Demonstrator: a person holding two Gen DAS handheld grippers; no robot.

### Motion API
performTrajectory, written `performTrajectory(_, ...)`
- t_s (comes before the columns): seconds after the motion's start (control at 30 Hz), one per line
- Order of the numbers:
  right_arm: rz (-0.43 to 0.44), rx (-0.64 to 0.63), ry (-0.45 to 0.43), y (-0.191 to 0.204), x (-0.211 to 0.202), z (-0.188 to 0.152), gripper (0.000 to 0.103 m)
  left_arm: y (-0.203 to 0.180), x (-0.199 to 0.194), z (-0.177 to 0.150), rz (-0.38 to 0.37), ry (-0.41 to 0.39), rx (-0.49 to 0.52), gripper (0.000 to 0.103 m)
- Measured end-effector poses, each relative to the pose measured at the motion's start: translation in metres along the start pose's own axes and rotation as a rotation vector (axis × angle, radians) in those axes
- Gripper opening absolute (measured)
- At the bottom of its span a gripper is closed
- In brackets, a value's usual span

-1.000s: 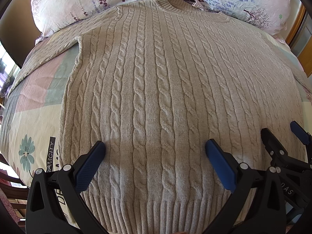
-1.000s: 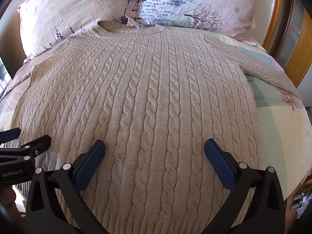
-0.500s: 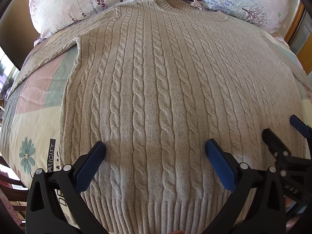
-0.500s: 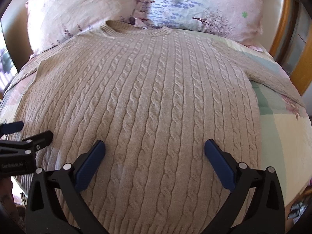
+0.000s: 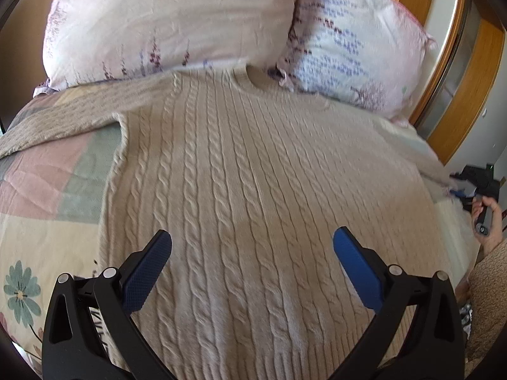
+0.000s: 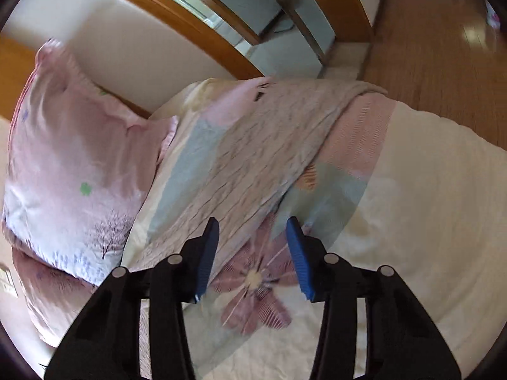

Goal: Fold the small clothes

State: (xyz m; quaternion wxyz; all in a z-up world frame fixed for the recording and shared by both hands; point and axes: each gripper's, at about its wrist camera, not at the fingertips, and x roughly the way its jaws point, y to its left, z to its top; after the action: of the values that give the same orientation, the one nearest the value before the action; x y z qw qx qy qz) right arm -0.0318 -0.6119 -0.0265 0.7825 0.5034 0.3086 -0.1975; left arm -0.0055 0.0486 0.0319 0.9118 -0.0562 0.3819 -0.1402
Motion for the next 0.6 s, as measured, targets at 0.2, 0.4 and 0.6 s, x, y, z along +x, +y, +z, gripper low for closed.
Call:
performTrajectory(0.2,-0.053,0.051,-0.046,-0.009,0.003,0.025,0.034,0.040,-0.014,0.026,0.031,-0.080,-0.065,0.102)
performTrajectory(0.4,-0.090,0.129,-0.123,-0.028,0.006,0.054,0.007,0.096,-0.029,0.037,0.128,-0.135,-0.169,0.102)
performTrajectory(0.6,-0.060,-0.242,-0.315,0.089,-0.036,0.012,0.007,0.163,-0.045,0.035,0.138,-0.185,-0.365,0.102)
